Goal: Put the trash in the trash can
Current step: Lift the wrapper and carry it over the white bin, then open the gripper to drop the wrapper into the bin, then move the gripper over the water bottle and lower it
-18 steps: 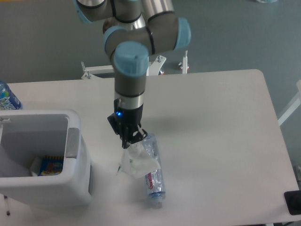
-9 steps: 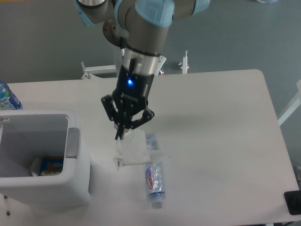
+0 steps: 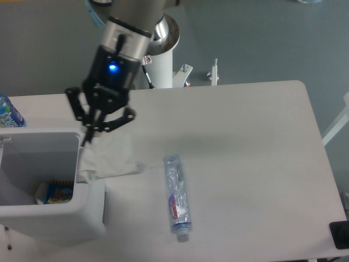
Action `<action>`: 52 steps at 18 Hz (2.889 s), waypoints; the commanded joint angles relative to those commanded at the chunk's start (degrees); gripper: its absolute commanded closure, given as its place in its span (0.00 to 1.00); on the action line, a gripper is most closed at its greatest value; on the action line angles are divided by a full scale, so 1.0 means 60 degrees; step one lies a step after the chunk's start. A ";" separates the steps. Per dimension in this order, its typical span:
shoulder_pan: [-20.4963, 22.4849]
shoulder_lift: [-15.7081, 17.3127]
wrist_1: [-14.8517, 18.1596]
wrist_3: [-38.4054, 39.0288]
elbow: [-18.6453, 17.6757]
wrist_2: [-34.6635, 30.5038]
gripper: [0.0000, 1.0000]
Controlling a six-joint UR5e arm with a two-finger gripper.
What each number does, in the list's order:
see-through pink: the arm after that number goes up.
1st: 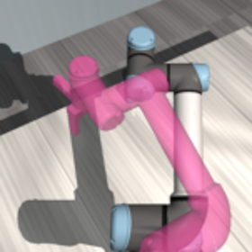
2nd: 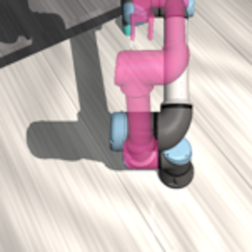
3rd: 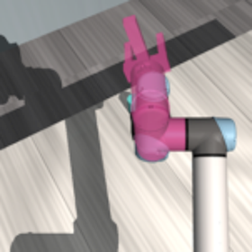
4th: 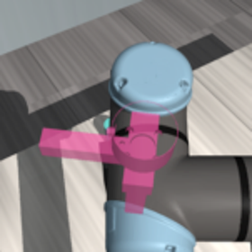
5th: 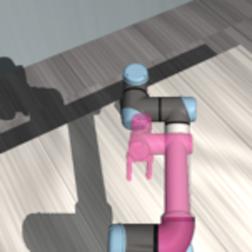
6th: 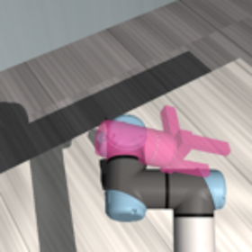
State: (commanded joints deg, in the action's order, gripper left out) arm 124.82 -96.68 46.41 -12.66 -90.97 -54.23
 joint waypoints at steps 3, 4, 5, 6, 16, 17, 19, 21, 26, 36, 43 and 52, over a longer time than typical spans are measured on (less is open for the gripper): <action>-0.0484 -0.0205 0.0000 0.0235 0.0059 0.0015 1.00; -0.0675 -0.0235 0.0000 0.0264 0.0074 0.0015 1.00; -0.0807 -0.0293 0.0000 0.0279 0.0088 0.0015 1.00; -0.0881 -0.0308 0.0000 0.0279 0.0088 0.0015 1.00; -0.1057 -0.0338 -0.0015 0.0294 0.0190 0.0000 0.06; -0.1043 -0.0352 -0.0015 0.0323 0.0278 0.0000 0.00; -0.1028 -0.0367 0.0000 0.0382 0.0337 0.0000 0.00; -0.0984 -0.0367 0.0000 0.0396 0.0337 0.0000 0.00; -0.0254 -0.0352 0.0015 0.0484 0.0367 -0.0029 0.00; 0.1783 -0.0761 0.0058 0.1539 0.0381 -0.0628 0.00; 0.1975 -0.2298 0.0132 0.0647 0.0425 -0.2752 0.00; 0.2077 -0.3530 0.0175 0.0001 0.0455 -0.3352 0.00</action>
State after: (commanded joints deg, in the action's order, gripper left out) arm 137.29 -117.86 47.46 -12.65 -88.24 -74.34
